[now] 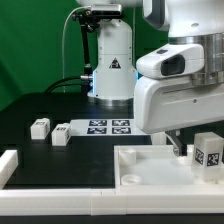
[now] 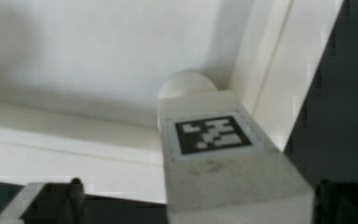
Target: Assemble one leg
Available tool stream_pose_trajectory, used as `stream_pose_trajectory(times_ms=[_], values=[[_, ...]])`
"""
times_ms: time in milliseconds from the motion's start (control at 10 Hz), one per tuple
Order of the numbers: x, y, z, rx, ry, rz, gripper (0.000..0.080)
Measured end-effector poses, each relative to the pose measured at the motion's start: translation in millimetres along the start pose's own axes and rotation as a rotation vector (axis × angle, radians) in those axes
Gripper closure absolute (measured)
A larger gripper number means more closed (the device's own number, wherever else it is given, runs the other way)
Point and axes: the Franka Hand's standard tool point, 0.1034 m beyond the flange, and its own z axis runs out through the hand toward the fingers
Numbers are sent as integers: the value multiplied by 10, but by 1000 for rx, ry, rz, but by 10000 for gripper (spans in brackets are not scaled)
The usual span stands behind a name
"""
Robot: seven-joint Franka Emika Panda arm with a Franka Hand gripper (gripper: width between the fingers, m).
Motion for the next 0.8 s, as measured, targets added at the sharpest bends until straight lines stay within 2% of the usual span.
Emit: stream_pose_trajectory(times_ms=[100, 200, 300, 400, 500, 600, 800], values=[[-4, -7, 2, 0, -1, 0, 150], [6, -34, -13, 1, 2, -3, 260], [9, -50, -16, 1, 2, -6, 260], [5, -43, -10, 1, 1, -5, 462], [5, -43, -9, 1, 1, 6, 462], [4, -41, -9, 1, 1, 21, 509], [4, -40, -9, 1, 1, 46, 509]])
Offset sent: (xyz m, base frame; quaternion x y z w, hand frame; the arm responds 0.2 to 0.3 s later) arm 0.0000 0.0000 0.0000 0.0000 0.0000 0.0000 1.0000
